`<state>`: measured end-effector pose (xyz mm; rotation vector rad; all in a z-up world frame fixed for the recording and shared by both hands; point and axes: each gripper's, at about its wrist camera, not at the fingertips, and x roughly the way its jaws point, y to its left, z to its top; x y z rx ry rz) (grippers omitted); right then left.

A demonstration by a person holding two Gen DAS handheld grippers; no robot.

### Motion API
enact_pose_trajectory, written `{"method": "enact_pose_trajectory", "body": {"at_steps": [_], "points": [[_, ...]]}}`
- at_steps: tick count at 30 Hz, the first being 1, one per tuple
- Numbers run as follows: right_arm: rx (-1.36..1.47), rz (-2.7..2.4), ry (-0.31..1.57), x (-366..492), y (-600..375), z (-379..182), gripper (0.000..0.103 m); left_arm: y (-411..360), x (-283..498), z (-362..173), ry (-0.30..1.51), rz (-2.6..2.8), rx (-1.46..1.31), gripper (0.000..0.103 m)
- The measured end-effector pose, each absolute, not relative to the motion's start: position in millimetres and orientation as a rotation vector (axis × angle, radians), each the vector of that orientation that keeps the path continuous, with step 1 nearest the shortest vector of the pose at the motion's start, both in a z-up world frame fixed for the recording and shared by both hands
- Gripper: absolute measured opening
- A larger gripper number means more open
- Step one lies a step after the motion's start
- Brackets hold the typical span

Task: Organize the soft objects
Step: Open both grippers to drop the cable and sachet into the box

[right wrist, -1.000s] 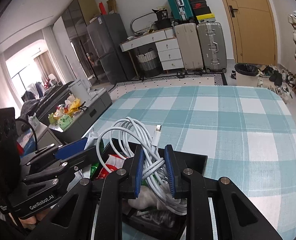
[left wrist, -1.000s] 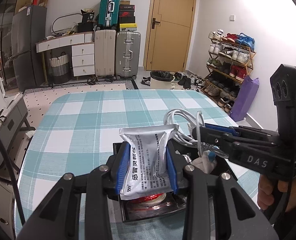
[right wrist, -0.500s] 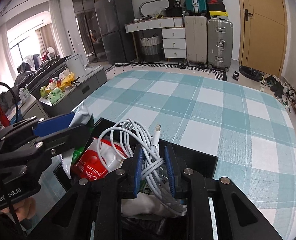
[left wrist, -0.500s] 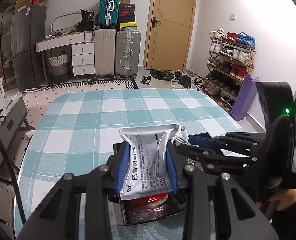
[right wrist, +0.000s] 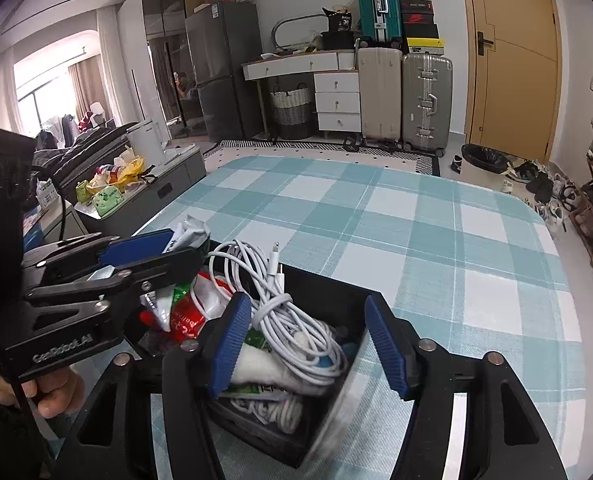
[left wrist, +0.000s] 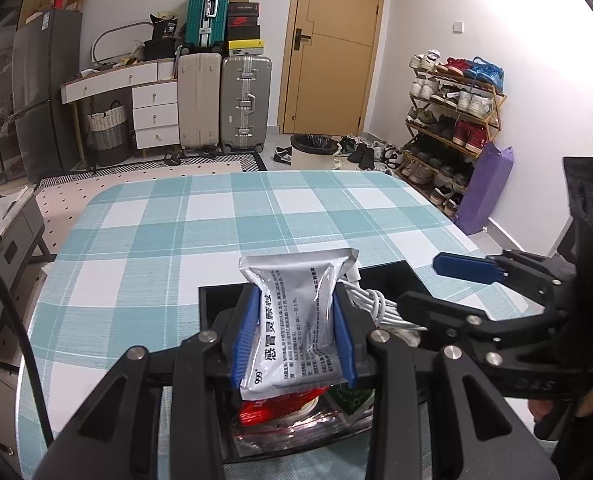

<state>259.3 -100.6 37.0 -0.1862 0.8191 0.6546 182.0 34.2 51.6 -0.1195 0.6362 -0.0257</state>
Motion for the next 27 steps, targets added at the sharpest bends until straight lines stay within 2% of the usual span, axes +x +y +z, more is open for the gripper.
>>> {"method": "enact_pose_trajectory", "body": {"at_steps": [6, 13, 16, 19, 20, 21, 22, 24, 27], "points": [[-0.178, 0.64, 0.815, 250.9, -112.5, 37.9, 0.071, 26.4, 184.7, 44.7, 0.654, -0.022, -0.089, 0.034], [-0.166, 0.634, 0.818, 242.8, -119.1, 33.6, 0.075, 21.5, 182.6, 35.7, 0.68, -0.021, -0.067, 0.034], [-0.157, 0.637, 0.81, 239.3, -121.3, 32.6, 0.083, 18.7, 179.3, 34.8, 0.678, -0.015, -0.052, 0.038], [-0.15, 0.64, 0.803, 236.4, -123.1, 32.9, 0.087, 18.8, 175.6, 36.3, 0.679, -0.02, -0.06, 0.044], [-0.147, 0.639, 0.798, 235.5, -123.9, 33.4, 0.088, 19.3, 174.7, 36.6, 0.68, -0.021, -0.064, 0.051], [-0.142, 0.638, 0.791, 233.9, -125.2, 34.2, 0.09, 20.1, 172.1, 37.1, 0.681, -0.02, -0.071, 0.063], [-0.136, 0.636, 0.784, 232.6, -126.9, 34.9, 0.093, 21.4, 170.2, 37.3, 0.677, -0.015, -0.077, 0.067], [-0.126, 0.631, 0.771, 229.5, -130.2, 36.4, 0.096, 22.8, 163.8, 39.7, 0.657, -0.009, -0.084, 0.085], [-0.118, 0.625, 0.756, 224.5, -134.0, 38.3, 0.101, 22.8, 151.2, 45.9, 0.615, -0.005, -0.076, 0.097]]}}
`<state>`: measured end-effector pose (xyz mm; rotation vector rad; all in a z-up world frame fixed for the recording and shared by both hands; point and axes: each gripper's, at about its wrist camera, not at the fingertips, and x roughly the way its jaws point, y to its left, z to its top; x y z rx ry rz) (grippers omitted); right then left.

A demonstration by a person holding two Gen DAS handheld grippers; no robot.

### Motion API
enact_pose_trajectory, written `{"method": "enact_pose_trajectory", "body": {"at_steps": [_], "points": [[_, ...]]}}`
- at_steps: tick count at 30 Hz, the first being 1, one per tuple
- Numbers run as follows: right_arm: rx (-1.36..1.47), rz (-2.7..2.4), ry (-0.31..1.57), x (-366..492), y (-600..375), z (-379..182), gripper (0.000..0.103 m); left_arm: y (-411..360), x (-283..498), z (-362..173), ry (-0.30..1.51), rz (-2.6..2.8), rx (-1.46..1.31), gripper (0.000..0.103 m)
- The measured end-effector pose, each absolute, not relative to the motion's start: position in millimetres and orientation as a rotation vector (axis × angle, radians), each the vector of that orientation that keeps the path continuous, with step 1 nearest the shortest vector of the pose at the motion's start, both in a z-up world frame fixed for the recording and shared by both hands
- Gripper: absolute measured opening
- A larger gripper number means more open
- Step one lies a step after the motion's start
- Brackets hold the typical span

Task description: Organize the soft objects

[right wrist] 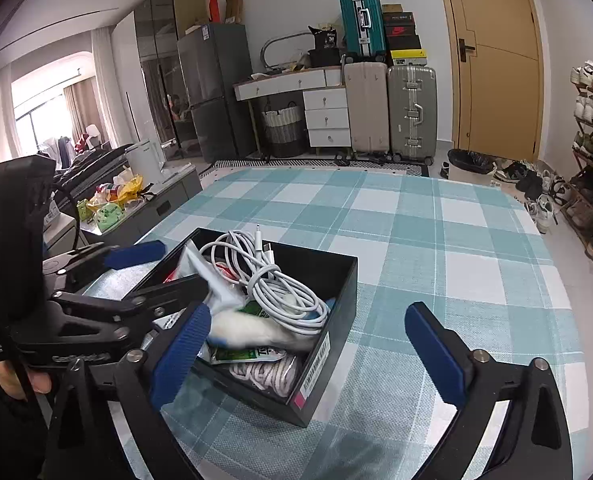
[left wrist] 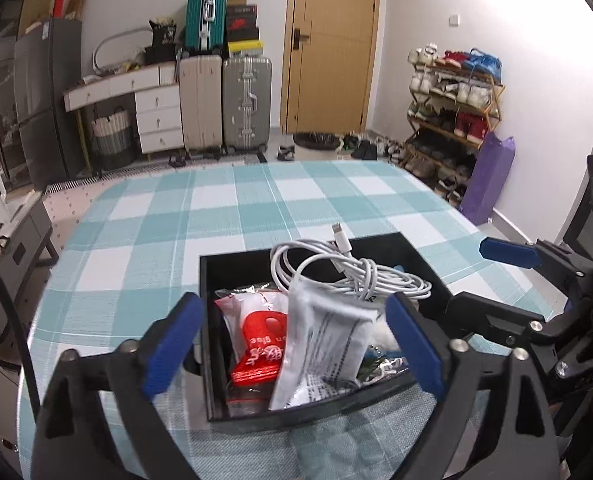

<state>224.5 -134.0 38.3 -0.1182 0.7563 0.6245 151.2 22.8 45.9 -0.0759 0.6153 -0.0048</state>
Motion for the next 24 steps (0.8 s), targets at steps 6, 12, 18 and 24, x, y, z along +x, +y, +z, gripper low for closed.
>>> {"method": "enact_pose_trajectory", "body": {"at_steps": [6, 12, 18, 24], "points": [[-0.111, 0.617, 0.722, 211.3, -140.6, 42.0, 0.102, 22.1, 131.6, 53.8, 0.572, 0.016, -0.045, 0.103], [-0.106, 0.633, 0.673, 193.7, -143.0, 46.2, 0.102, 22.5, 112.7, 54.2, 0.536, 0.032, -0.04, 0.103], [-0.113, 0.657, 0.649, 177.9, -142.1, 45.6, 0.102, 25.3, 101.2, 48.1, 0.535, 0.03, -0.055, 0.103], [-0.119, 0.659, 0.614, 168.2, -140.3, 46.2, 0.102, 28.2, 98.8, 39.2, 0.539, 0.052, -0.067, 0.103]]}}
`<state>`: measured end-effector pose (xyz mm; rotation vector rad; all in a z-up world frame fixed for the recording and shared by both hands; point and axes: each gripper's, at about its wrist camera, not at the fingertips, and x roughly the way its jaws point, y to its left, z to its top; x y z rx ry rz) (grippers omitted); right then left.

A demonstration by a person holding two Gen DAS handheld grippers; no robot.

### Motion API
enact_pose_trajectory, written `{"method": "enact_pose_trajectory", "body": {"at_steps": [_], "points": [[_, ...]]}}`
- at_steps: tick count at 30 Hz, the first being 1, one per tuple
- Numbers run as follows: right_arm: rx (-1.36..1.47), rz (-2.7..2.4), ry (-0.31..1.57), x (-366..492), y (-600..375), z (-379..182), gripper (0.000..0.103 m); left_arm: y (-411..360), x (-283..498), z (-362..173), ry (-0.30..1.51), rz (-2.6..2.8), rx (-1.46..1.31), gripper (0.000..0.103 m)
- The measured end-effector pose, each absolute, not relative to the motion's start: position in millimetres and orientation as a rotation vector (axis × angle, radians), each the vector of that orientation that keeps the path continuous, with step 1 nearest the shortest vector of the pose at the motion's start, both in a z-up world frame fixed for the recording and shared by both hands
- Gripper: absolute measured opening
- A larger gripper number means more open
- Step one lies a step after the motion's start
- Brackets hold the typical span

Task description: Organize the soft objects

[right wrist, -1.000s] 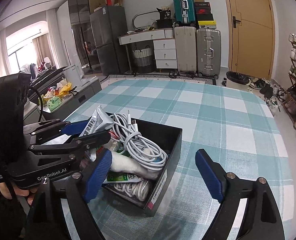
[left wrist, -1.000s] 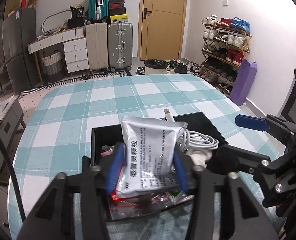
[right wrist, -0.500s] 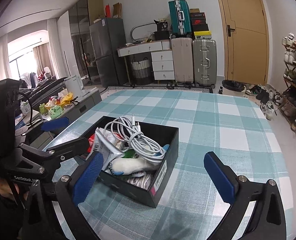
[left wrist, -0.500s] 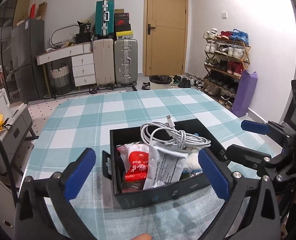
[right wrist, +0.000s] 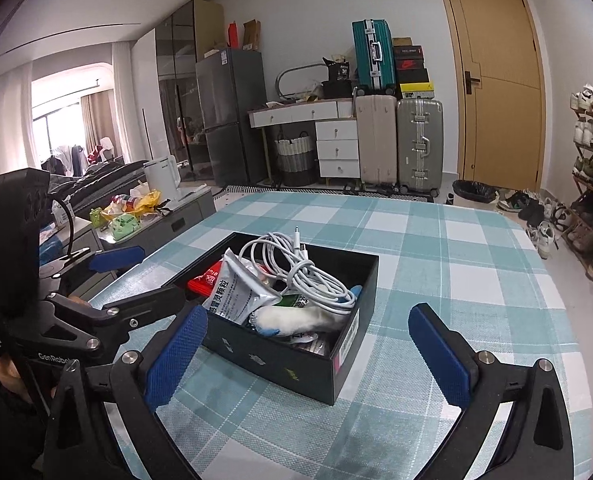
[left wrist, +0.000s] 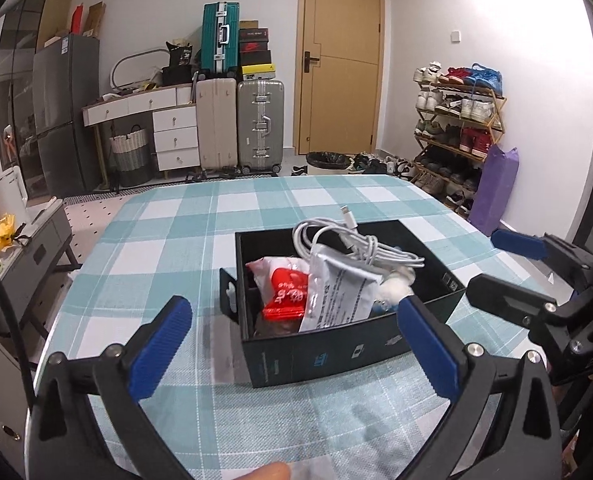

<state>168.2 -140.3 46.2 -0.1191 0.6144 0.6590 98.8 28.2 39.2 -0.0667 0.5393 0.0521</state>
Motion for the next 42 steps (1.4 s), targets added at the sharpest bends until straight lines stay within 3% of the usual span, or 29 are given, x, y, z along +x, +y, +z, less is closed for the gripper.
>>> {"method": "enact_pose_trajectory", "body": {"at_steps": [42], "points": [[-0.12, 0.645, 0.505, 156.4, -145.2, 31.2, 0.102, 38.6, 95.6, 21.0, 0.478, 0.128, -0.077, 0.103]]}}
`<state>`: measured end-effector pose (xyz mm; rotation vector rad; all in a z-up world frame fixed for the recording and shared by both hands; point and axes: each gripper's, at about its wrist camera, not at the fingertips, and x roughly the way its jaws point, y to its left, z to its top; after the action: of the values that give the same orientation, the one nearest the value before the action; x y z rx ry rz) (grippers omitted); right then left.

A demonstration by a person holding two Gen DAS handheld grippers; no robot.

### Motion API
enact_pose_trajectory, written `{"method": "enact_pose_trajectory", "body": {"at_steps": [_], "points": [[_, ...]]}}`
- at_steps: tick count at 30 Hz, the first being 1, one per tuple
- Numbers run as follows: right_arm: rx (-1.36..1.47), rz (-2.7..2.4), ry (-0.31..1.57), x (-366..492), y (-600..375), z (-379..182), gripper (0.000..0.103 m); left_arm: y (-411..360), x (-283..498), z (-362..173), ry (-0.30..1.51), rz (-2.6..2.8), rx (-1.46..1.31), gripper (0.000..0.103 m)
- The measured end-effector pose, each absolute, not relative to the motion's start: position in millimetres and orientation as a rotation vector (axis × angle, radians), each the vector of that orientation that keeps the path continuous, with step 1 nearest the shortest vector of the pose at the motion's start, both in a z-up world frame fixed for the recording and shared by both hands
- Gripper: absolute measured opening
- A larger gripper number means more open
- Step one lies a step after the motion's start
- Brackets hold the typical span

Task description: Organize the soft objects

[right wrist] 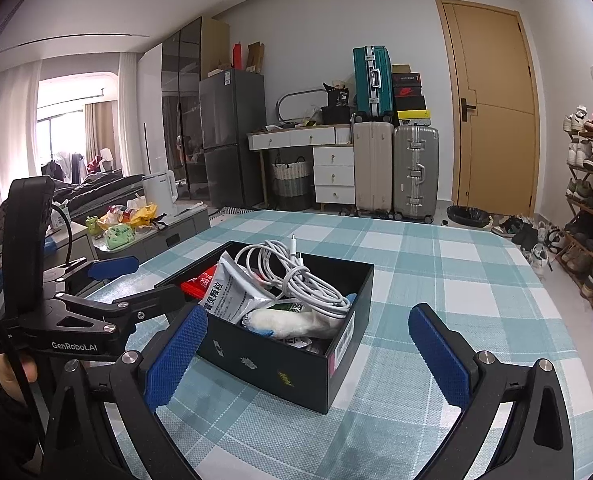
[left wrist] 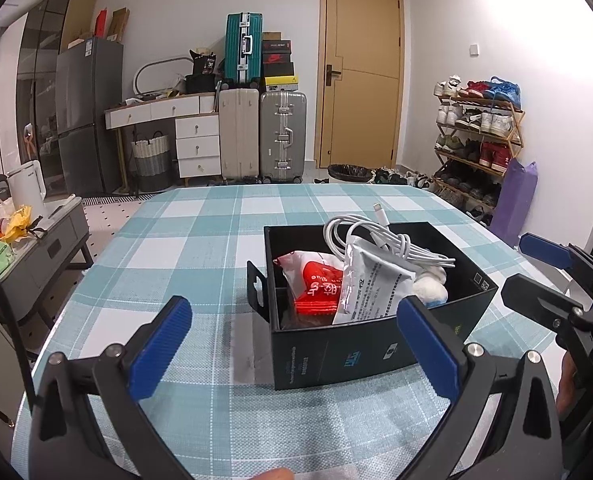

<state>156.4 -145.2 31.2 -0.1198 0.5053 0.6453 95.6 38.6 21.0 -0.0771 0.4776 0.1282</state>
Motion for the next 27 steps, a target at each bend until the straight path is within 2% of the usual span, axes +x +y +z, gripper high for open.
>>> {"method": "enact_pose_trajectory", "body": {"at_steps": [27], "points": [[-0.12, 0.647, 0.492, 152.3, -144.8, 31.9, 0.103, 36.7, 94.7, 21.6, 0.474, 0.126, -0.073, 0.103]]}}
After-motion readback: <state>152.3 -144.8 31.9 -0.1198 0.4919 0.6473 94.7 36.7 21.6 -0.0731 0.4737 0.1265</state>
